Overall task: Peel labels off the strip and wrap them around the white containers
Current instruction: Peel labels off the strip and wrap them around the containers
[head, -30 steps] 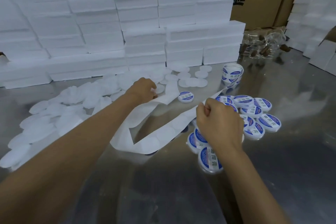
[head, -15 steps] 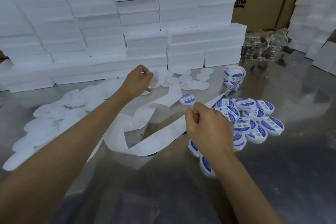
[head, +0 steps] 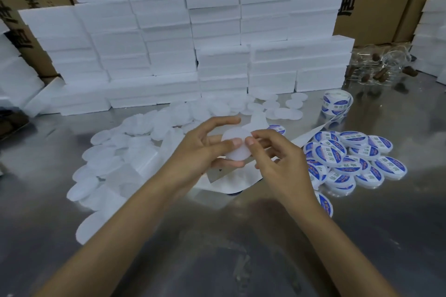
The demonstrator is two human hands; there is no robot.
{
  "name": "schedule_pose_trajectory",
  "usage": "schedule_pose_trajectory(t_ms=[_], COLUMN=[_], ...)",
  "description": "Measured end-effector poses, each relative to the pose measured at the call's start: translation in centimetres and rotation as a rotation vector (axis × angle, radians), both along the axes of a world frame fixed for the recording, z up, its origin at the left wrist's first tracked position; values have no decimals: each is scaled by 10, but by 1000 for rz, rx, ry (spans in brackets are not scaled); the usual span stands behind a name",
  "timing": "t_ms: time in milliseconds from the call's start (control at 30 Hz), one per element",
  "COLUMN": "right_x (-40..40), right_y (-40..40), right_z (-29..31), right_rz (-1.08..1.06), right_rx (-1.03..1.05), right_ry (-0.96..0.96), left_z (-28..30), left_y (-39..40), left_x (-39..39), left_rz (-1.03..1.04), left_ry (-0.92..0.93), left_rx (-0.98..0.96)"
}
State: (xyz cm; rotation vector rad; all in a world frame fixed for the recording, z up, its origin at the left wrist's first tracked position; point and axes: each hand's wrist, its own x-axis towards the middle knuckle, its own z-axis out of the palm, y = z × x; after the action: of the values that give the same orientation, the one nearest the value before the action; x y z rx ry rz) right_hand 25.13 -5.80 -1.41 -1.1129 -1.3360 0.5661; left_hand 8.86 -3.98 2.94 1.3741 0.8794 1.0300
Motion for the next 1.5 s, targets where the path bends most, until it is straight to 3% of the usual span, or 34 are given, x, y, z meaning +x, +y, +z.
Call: schedule_pose_trajectory(t_ms=[100,233,300,467,633,767,1100,1233,1500], right_x=[4,6,0,-4,-5,-4,-4,-5,-4], right_y=[-3,-4,-3,3,0,-4,-4,-8,-11], right_z=[-4,-18,-27,-28,-21,-14,-13,-12,-8], right_rz=[123,309,307,214,282,339,341,416,392], right_rx=[-62,-202,-171,-177,-331,-373,-476,-430,-262], right_ry=[-130,-708,-828,-547,-226,-61,-74,-146,-231], left_z=[-6,-13,-18,-27,-39,-45,-42,-44,-46], left_y=[-3,-4,-5,-9,-9,-10,-12,-9,-2], left_x=[-15,-37,-41,-43,-37,-34,-32,-32,-32], left_rz=[123,168,172,164,148,141,196,242,160], left_ry=[-5,-44,-63,-4,263,339,345,328,125], left_rx=[17,32,50,179,374,398,382,353,196])
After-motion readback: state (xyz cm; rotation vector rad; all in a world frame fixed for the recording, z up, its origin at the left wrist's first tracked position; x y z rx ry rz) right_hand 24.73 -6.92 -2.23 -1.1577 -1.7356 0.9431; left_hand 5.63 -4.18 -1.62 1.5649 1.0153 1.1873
